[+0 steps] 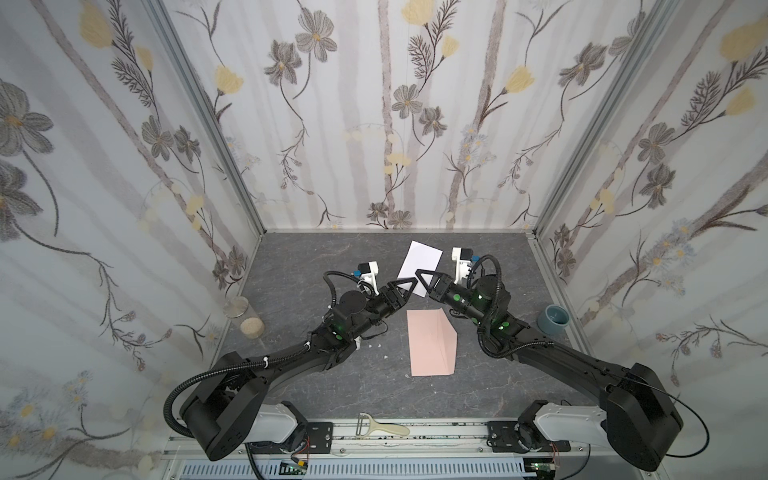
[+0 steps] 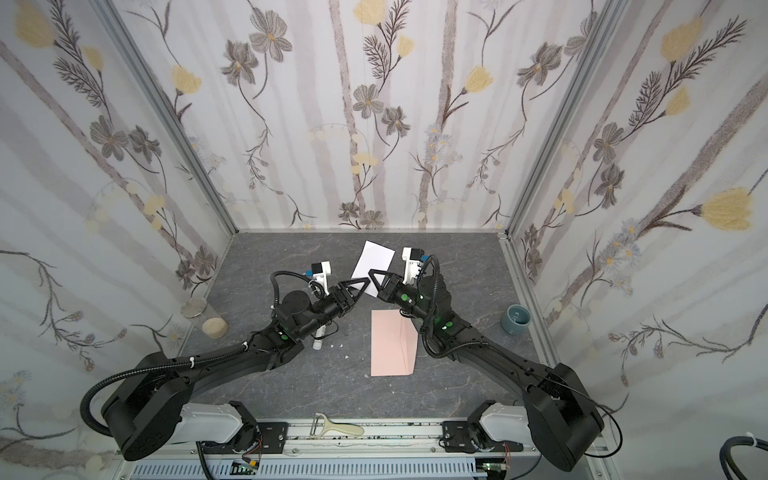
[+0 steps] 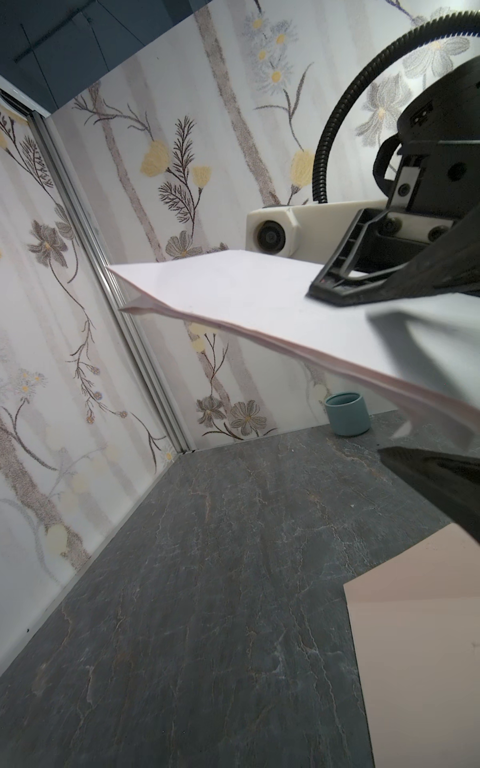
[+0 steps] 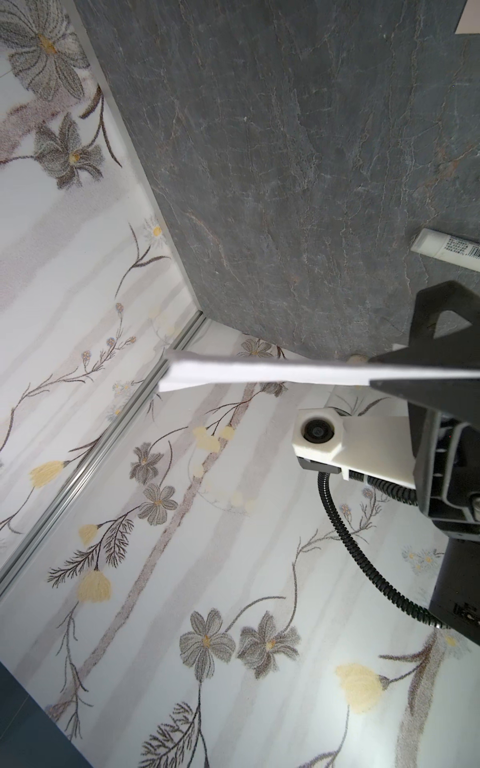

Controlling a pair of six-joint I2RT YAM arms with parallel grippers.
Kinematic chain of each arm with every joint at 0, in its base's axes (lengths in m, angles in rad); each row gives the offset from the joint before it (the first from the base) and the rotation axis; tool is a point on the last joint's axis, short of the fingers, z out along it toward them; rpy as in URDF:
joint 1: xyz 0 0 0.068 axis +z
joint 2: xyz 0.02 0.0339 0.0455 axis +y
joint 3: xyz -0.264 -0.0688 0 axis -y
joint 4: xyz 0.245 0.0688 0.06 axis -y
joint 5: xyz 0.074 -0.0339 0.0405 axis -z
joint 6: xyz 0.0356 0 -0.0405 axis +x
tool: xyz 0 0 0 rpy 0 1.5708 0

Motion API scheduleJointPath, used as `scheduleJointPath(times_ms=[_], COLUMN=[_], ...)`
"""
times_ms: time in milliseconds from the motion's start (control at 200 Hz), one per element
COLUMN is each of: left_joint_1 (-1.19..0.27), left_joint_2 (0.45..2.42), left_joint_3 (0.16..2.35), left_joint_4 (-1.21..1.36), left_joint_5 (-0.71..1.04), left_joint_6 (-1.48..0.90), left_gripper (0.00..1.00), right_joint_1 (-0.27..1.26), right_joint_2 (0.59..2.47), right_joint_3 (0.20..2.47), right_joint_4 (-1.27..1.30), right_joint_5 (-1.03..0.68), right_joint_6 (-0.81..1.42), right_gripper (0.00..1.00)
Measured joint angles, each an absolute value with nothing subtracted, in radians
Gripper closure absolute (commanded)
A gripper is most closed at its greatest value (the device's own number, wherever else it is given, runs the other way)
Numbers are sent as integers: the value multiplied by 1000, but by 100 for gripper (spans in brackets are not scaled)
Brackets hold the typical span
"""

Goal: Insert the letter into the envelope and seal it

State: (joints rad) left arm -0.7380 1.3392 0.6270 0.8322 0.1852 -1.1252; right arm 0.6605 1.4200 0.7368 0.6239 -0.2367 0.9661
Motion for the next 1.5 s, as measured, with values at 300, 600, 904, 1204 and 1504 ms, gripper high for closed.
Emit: scheduleJointPath(times_ms=[300, 600, 904, 1204, 1504], left_joint_1=[-743, -743, -743, -743, -736], left_joint_2=[1327, 1324, 1350, 1354, 1339], left_joint_3=[617, 643, 667, 667, 649], left_joint_4=[836, 859, 878, 890, 907], left_joint_5=[179, 149, 142, 133, 139], left_joint_6=[-1133, -1118, -1110, -1111, -1098], left_gripper=[51, 53, 67, 98, 100], right_joint_1=[660, 659, 660, 660, 621], right_joint_2=[1436, 1439, 1448, 1449, 1447], right_joint_3=[774, 765, 765, 765, 763], right_joint_4=[635, 638, 646, 646, 646], right_joint_5=[-238, -255, -256, -255, -302], right_joint_6=[967, 986, 994, 994, 986], right_gripper=[100, 100, 100, 99, 59])
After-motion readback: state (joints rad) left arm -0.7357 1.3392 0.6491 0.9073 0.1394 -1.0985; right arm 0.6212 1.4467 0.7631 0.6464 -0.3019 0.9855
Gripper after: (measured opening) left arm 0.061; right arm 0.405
